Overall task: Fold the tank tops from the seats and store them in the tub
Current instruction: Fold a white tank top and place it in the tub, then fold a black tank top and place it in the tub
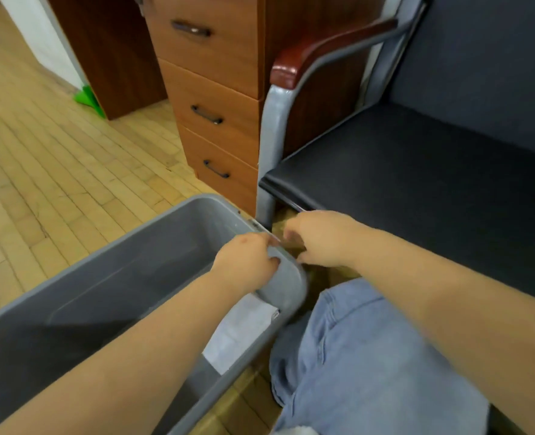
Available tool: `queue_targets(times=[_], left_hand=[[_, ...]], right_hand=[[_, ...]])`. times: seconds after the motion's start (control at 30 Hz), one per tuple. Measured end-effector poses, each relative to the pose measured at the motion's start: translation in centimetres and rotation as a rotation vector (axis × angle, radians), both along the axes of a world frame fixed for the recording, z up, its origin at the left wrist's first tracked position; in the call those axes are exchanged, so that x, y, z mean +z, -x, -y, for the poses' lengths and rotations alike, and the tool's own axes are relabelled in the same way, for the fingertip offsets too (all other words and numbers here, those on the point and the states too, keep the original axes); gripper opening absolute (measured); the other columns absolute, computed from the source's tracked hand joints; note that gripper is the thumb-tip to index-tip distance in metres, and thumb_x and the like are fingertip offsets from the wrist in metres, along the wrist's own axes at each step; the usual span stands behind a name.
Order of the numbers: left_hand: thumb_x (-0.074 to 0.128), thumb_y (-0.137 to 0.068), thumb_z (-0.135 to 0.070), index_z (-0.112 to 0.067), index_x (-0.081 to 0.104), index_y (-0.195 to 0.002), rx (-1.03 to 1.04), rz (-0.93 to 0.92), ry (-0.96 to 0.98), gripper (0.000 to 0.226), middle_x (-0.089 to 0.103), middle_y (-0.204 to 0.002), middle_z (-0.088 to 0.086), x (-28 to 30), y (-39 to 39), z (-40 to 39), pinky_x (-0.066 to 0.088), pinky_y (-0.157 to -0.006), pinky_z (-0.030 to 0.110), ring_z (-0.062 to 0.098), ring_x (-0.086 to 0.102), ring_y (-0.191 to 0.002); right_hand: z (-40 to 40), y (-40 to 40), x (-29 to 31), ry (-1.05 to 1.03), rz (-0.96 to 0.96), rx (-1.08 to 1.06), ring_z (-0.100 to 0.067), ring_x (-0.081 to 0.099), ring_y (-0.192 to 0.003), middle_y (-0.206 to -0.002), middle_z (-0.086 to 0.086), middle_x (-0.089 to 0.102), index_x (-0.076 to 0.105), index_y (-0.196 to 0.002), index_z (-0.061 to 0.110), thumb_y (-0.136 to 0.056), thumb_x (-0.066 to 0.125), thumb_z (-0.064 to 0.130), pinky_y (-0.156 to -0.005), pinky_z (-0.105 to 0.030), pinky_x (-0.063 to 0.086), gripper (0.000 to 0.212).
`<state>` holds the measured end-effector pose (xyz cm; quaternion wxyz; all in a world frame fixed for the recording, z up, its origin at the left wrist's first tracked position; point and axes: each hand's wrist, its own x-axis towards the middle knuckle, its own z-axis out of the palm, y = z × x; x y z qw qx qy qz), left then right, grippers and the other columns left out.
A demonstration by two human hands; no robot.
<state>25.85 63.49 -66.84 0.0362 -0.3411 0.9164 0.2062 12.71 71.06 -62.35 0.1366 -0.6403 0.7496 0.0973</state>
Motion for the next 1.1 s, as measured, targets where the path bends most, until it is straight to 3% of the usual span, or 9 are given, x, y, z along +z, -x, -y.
queue_targets(times=[0.17,0.33,0.5,0.7,0.97,1.1], left_hand=[[0.053,-0.095,-0.032,-0.026,0.053,-0.132,-0.198,-0.129,0.157,0.038,0.057,-0.132,0.000,7.3,6.3,-4.3,0.045,-0.101,0.038,0.022,0.052,-0.121],[0.051,-0.097,-0.037,-0.028,0.051,-0.133,-0.454,-0.250,0.242,0.038,0.055,-0.133,-0.005,11.8,14.0,-12.1,0.043,-0.101,0.033,0.015,0.051,-0.121],[0.048,-0.098,-0.038,-0.028,0.050,-0.134,-0.691,-0.243,0.281,0.037,0.055,-0.131,-0.007,11.4,20.3,-21.4,0.040,-0.102,0.032,0.015,0.048,-0.123],[0.048,-0.097,-0.039,-0.030,0.050,-0.132,-0.893,-0.191,0.296,0.037,0.055,-0.131,-0.007,9.1,25.7,-30.7,0.039,-0.103,0.032,0.014,0.048,-0.122],[0.050,-0.096,-0.037,-0.030,0.052,-0.132,-1.002,-0.175,0.281,0.037,0.055,-0.130,-0.008,8.8,31.6,-38.1,0.040,-0.099,0.029,0.013,0.049,-0.121],[0.054,-0.095,-0.036,-0.030,0.054,-0.130,-1.016,-0.173,0.173,0.036,0.057,-0.128,-0.009,9.3,34.2,-41.1,0.044,-0.098,0.029,0.010,0.052,-0.117]], right_hand=[[-9.5,5.9,6.3,0.170,-0.048,-0.227,-0.016,0.054,-0.108,-0.120,0.006,0.055,0.052,-0.126,0.030,-0.088,0.065,0.033,-0.091,-0.035,0.049,0.040],[-21.1,11.2,8.3,0.203,-0.166,-0.419,-0.014,0.049,-0.115,-0.122,0.009,0.053,0.050,-0.128,0.032,-0.089,0.062,0.042,-0.095,-0.035,0.046,0.042],[-32.6,14.5,7.1,0.210,-0.179,-0.670,-0.014,0.048,-0.113,-0.121,0.007,0.052,0.049,-0.130,0.031,-0.090,0.060,0.042,-0.093,-0.034,0.045,0.043],[-42.0,16.7,5.0,0.382,-0.095,-0.896,-0.010,0.048,-0.119,-0.127,0.010,0.055,0.052,-0.132,0.032,-0.089,0.062,0.038,-0.097,-0.030,0.043,0.044],[-49.5,19.3,5.2,0.515,-0.042,-1.169,-0.012,0.049,-0.119,-0.130,0.011,0.052,0.051,-0.132,0.033,-0.086,0.066,0.034,-0.096,-0.029,0.044,0.048],[-53.1,20.1,5.5,0.614,-0.025,-1.332,-0.013,0.053,-0.115,-0.127,0.009,0.054,0.054,-0.129,0.033,-0.083,0.071,0.033,-0.094,-0.031,0.046,0.049]])
